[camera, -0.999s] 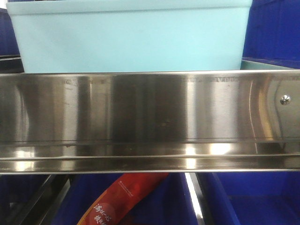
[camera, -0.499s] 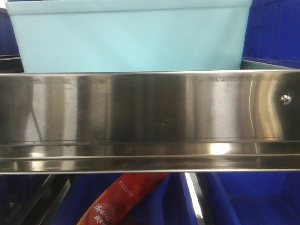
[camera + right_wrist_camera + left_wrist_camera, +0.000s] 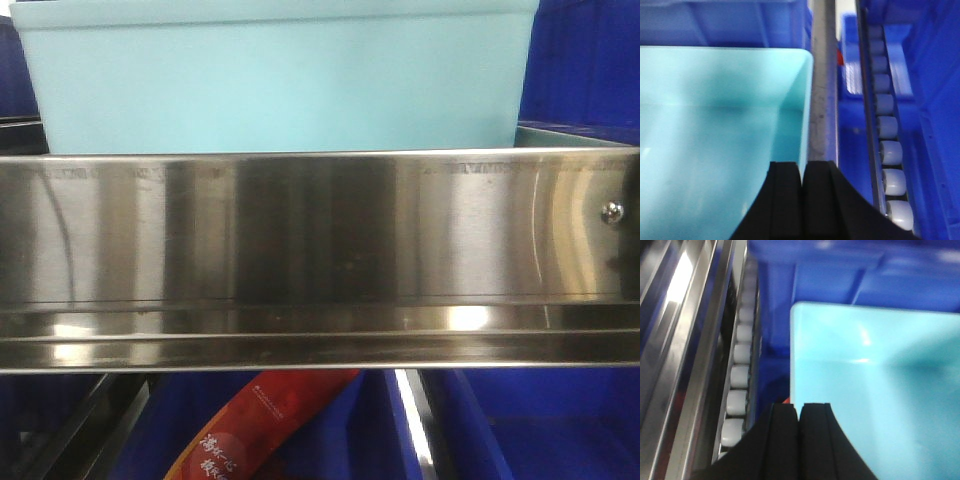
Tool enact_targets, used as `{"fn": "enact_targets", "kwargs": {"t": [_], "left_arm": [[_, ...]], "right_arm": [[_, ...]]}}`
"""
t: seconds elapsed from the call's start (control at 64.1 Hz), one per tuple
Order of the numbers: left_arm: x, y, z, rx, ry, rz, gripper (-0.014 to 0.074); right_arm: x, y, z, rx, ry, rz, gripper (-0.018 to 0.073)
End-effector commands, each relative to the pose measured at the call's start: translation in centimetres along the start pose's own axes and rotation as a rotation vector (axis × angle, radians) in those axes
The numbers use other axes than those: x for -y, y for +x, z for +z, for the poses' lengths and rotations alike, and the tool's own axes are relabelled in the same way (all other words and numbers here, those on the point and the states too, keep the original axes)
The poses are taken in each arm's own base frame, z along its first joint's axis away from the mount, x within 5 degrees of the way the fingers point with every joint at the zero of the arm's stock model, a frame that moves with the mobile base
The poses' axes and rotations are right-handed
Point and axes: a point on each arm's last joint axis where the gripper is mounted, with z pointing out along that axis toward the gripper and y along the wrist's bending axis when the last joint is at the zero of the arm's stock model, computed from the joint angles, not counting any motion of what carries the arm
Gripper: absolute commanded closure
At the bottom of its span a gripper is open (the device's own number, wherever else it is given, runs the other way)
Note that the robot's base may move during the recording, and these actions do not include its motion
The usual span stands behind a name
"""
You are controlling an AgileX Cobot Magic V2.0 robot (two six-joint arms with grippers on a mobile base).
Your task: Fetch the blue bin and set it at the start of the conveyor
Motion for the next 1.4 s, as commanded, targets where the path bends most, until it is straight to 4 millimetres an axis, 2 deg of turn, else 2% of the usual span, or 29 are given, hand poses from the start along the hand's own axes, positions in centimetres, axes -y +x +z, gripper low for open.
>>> {"fn": "enact_targets", "kwargs": {"t": [0.0, 0.125, 0.172, 0.203, 0.328, 0.39, 0.453, 0.609, 0.765, 0.905, 1.077, 1.233, 1.389], "left_arm": [[0.6, -0.6, 1.1, -0.02, -0.017, -0.001, 0.0707], [1.0, -1.2, 2.3, -0.027, -0.032, 0.007, 0.0699], [1.0, -1.3, 2.6, -0.032, -0.036, 0.009, 0.0657], [1.1, -1.4, 2.8, -0.033, -0.041, 0.013, 0.0619], [1.1, -1.3, 3.7, -0.041, -0.059, 0.027, 0.039], [1.1, -1.1, 4.2, -0.05, -0.062, 0.029, 0.0302], [1.2, -1.0, 4.9, -0.059, -0.066, 0.032, 0.0254], [0.9, -0.6, 6.5, -0.099, -0.089, 0.031, 0.0282], [0.8, -0.2, 7.9, -0.129, -0.1, 0.033, 0.029], [0.7, 0.2, 9.0, -0.154, -0.105, 0.028, 0.029], [0.8, 0.3, 9.3, -0.163, -0.103, 0.026, 0.029], [0.8, 0.5, 9.6, -0.172, -0.106, 0.027, 0.029], [0.7, 0.7, 9.7, -0.191, -0.116, 0.028, 0.029]], "right_arm": [[-0.4, -1.0, 1.0, -0.014, 0.032, -0.002, 0.0699], [-0.9, -1.6, 2.7, -0.044, 0.047, -0.003, 0.0699], [-1.0, -1.6, 3.3, -0.065, 0.057, -0.003, 0.0687], [-1.0, -1.5, 3.6, -0.077, 0.066, -0.007, 0.0652], [-1.1, -1.4, 4.4, -0.096, 0.078, -0.012, 0.0368], [-1.1, -1.3, 4.6, -0.1, 0.08, -0.013, 0.0307], [-1.1, -1.2, 5.1, -0.111, 0.085, -0.014, 0.0321], [-0.7, -1.0, 6.8, -0.153, 0.067, 0.029, 0.0401], [0.2, -1.1, 7.7, -0.167, 0.087, 0.044, 0.0407], [0.2, -1.3, 7.8, -0.149, 0.074, 0.019, 0.0407], [0.0, -1.4, 8.1, -0.134, 0.066, 0.017, 0.0407], [-0.3, -0.7, 9.7, -0.194, 0.056, -0.002, 0.0407], [-0.4, -0.3, 10.1, -0.225, 0.047, -0.01, 0.0407]]}}
